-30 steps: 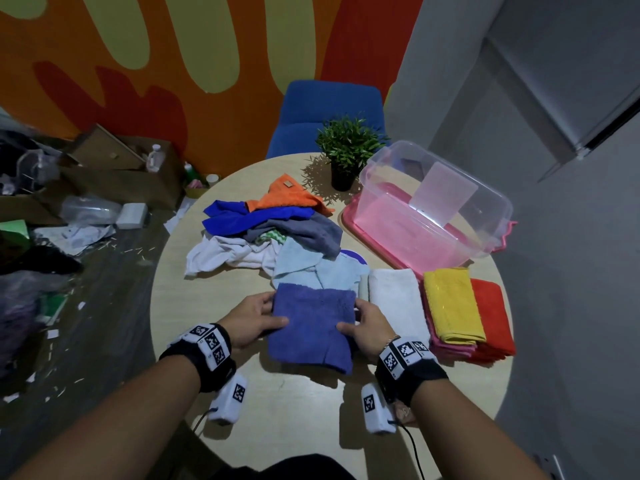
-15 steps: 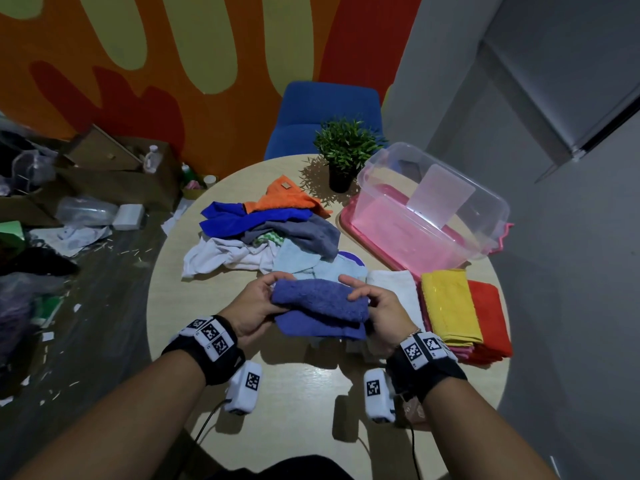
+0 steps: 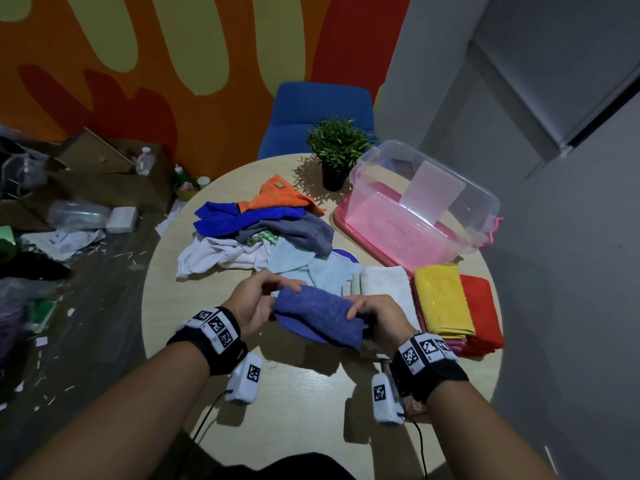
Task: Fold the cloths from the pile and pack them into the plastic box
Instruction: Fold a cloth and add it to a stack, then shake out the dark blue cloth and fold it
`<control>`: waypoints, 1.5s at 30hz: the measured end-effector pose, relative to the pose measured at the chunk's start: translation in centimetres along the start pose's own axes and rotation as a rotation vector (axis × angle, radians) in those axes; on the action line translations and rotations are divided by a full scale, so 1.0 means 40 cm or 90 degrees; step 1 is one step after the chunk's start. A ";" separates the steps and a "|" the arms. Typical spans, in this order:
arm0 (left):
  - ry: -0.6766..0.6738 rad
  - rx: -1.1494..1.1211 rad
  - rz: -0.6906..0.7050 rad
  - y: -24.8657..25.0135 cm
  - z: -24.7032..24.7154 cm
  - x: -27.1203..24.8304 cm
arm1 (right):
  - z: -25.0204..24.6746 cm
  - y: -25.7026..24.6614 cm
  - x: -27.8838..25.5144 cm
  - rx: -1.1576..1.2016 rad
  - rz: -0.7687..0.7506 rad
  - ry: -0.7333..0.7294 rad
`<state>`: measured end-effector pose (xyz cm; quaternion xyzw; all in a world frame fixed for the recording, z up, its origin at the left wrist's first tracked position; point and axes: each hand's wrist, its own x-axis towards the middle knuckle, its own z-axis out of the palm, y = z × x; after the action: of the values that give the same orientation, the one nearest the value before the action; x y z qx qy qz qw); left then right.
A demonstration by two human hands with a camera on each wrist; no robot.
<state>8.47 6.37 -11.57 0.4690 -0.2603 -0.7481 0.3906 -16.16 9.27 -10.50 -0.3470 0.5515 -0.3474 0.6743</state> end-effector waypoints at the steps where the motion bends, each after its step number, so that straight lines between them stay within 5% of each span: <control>1: -0.014 0.033 0.004 0.001 0.006 0.005 | -0.001 0.001 -0.004 -0.049 -0.015 0.023; 5: -0.075 0.226 0.093 0.003 0.033 0.024 | -0.040 0.013 -0.006 -0.280 -0.100 0.032; 8: -0.068 0.154 0.066 0.006 0.077 0.035 | -0.056 0.005 -0.023 -0.292 -0.087 -0.042; 13: -0.095 0.235 -0.009 -0.032 0.167 0.070 | -0.095 0.004 -0.035 -0.240 -0.135 0.092; 20: 0.078 0.239 0.036 -0.057 0.302 0.174 | -0.158 0.003 -0.055 -0.249 -0.071 0.227; 23: 0.055 0.191 0.023 -0.067 0.368 0.196 | -0.193 0.009 -0.050 -0.279 -0.090 0.289; 26: 0.001 0.296 0.014 -0.090 0.394 0.215 | -0.220 -0.001 -0.046 -0.404 -0.116 0.327; 29: -0.001 0.425 -0.005 -0.119 0.383 0.217 | -0.224 -0.002 -0.045 -0.653 -0.110 0.308; 34: 0.097 0.469 0.048 -0.156 0.342 0.205 | -0.165 -0.024 -0.021 -0.873 -0.239 0.279; 38: 0.148 0.506 0.028 -0.176 0.287 0.184 | -0.124 0.049 0.056 -1.019 -0.075 0.118; 41: 0.176 0.543 0.023 -0.159 0.238 0.174 | -0.128 0.106 0.081 -1.013 -0.036 0.121; 45: 0.256 0.674 0.133 -0.087 0.154 0.199 | -0.120 0.103 0.080 -1.029 -0.042 0.122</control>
<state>-0.30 1.85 -15.56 0.7055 -0.5650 -0.3693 0.2160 -20.06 8.27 -16.35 -0.7113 0.6768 0.1102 0.1548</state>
